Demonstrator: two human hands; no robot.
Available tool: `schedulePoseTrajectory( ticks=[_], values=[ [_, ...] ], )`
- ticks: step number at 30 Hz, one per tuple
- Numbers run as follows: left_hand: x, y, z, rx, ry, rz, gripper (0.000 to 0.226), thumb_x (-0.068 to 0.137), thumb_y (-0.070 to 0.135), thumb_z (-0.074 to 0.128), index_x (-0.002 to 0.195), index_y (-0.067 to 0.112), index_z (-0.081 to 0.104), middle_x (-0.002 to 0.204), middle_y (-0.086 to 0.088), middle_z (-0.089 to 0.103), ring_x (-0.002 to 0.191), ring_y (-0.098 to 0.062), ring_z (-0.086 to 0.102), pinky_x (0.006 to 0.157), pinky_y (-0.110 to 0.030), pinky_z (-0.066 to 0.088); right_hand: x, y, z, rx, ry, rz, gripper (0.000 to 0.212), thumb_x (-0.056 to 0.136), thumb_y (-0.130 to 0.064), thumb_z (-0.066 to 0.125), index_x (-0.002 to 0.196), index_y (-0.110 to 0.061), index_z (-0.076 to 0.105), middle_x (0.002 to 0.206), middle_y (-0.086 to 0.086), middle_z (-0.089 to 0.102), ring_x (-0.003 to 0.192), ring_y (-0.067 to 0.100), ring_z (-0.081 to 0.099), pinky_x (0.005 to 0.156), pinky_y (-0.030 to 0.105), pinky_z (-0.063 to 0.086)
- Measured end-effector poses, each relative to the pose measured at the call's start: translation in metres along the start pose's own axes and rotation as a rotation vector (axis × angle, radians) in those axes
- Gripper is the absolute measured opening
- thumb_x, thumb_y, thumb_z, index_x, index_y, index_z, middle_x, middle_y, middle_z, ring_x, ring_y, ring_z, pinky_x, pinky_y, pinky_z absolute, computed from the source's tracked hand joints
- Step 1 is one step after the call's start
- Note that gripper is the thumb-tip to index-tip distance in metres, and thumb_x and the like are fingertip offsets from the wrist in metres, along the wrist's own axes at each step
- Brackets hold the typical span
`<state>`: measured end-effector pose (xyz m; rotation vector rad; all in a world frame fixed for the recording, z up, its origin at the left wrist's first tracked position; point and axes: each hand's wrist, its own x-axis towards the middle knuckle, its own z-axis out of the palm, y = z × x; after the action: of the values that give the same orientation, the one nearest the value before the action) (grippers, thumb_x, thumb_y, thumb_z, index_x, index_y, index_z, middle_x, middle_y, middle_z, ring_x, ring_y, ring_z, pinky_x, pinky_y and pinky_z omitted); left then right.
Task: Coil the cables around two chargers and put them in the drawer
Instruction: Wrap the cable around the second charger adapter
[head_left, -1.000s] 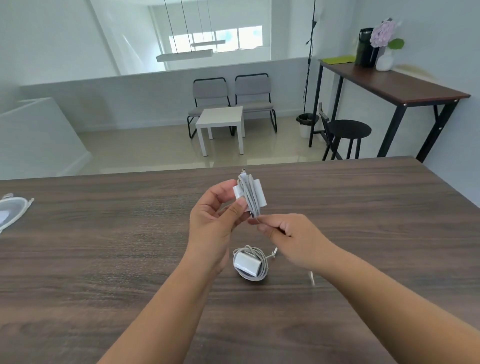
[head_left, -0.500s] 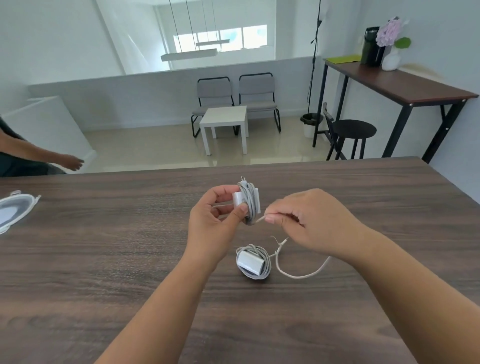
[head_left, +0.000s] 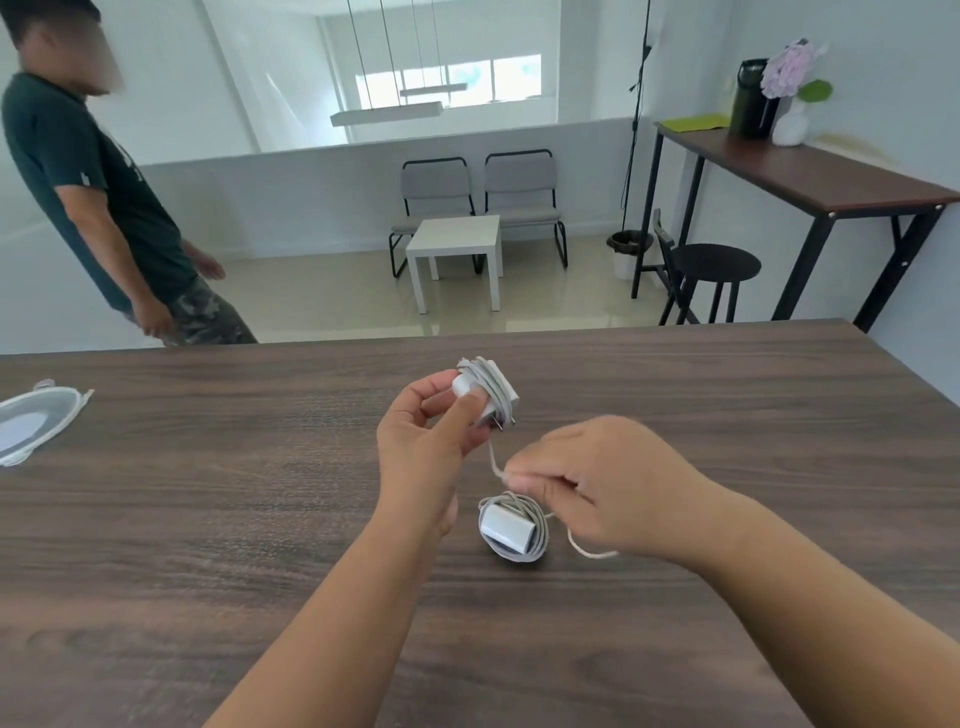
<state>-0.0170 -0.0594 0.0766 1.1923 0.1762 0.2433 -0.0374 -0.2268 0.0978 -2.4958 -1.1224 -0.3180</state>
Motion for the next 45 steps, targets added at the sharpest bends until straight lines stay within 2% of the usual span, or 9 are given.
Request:
schedulePoseTrajectory(
  ticks=[12,17,21,24,30,32,34,38,45],
  values=[
    [-0.013,0.006,-0.006,0.2,-0.27,0.105,0.024,0.078,-0.003,0.074,0.094,0.015,0.068,0.088,0.006,0.072,0.064,-0.009,0.067,0.056,-0.02,0.05,0.017,0.045,-0.037,0.196,0.202,0.161,0.013,0.092,-0.03,0.06,0.087,-0.028,0.072,0.07,-0.006,0.069,0.06,0.015,0.058,0.062,0.031,0.048],
    [-0.012,0.007,-0.015,0.053,-0.479,0.026,0.028,0.07,0.006,0.076,0.095,0.015,0.068,0.09,0.004,0.071,0.066,-0.008,0.062,0.057,-0.018,0.049,0.025,0.051,-0.03,0.477,0.253,0.218,0.011,0.089,-0.022,0.065,0.088,-0.029,0.072,0.084,-0.014,0.073,0.079,0.003,0.066,0.077,0.015,0.048],
    [-0.01,0.008,-0.019,-0.099,-0.598,-0.056,0.05,0.066,0.02,0.086,0.108,0.008,0.063,0.099,-0.005,0.068,0.076,-0.012,0.065,0.066,-0.022,0.053,0.03,0.046,-0.014,0.642,0.24,0.192,0.015,0.091,-0.024,0.058,0.088,-0.02,0.071,0.075,-0.017,0.07,0.067,0.0,0.062,0.067,0.013,0.046],
    [-0.01,0.008,-0.018,-0.211,-0.604,-0.094,0.053,0.065,0.02,0.088,0.11,0.008,0.062,0.099,-0.006,0.069,0.08,-0.015,0.068,0.068,-0.025,0.056,0.031,0.042,0.001,0.77,0.253,0.242,0.017,0.095,-0.013,0.053,0.088,-0.008,0.068,0.06,-0.023,0.061,0.055,-0.006,0.053,0.057,0.005,0.037],
    [-0.01,0.003,-0.011,-0.26,-0.481,-0.115,0.034,0.079,0.003,0.059,0.113,0.007,0.058,0.1,-0.01,0.068,0.084,-0.018,0.069,0.071,-0.027,0.058,0.03,0.039,0.017,0.846,0.254,0.378,0.026,0.098,-0.027,0.05,0.085,-0.009,0.064,0.061,-0.002,0.052,0.054,0.005,0.041,0.055,0.016,0.034],
    [-0.009,0.003,-0.008,-0.282,-0.445,-0.088,0.032,0.079,0.004,0.059,0.111,0.008,0.059,0.1,-0.01,0.068,0.086,-0.019,0.068,0.074,-0.027,0.058,0.024,0.035,0.025,0.783,0.217,0.425,0.024,0.099,-0.024,0.047,0.087,-0.011,0.063,0.051,-0.01,0.047,0.044,0.006,0.035,0.045,0.017,0.03],
    [-0.007,0.004,-0.007,-0.295,-0.405,-0.065,0.031,0.077,0.005,0.061,0.108,0.009,0.06,0.099,-0.009,0.069,0.086,-0.018,0.068,0.076,-0.027,0.058,0.017,0.031,0.031,0.573,0.173,0.437,0.022,0.099,-0.03,0.046,0.09,-0.019,0.063,0.058,-0.001,0.058,0.048,0.018,0.044,0.051,0.031,0.039],
    [-0.002,0.006,-0.007,-0.263,-0.315,-0.016,0.027,0.08,0.003,0.068,0.106,0.01,0.062,0.098,-0.008,0.068,0.084,-0.015,0.068,0.074,-0.026,0.058,0.002,0.019,0.025,0.226,0.07,0.362,0.018,0.099,-0.031,0.041,0.09,-0.024,0.056,0.053,-0.005,0.048,0.051,0.014,0.047,0.054,0.031,0.039],
    [0.0,0.006,-0.01,0.124,-0.264,0.176,0.025,0.087,-0.005,0.061,0.106,0.012,0.062,0.104,-0.001,0.068,0.086,-0.009,0.068,0.083,-0.031,0.057,0.004,0.004,-0.013,-0.151,-0.075,0.173,0.024,0.101,-0.034,0.033,0.098,-0.024,0.055,0.088,-0.005,0.06,0.083,0.024,0.057,0.065,0.032,0.041]
  ],
)
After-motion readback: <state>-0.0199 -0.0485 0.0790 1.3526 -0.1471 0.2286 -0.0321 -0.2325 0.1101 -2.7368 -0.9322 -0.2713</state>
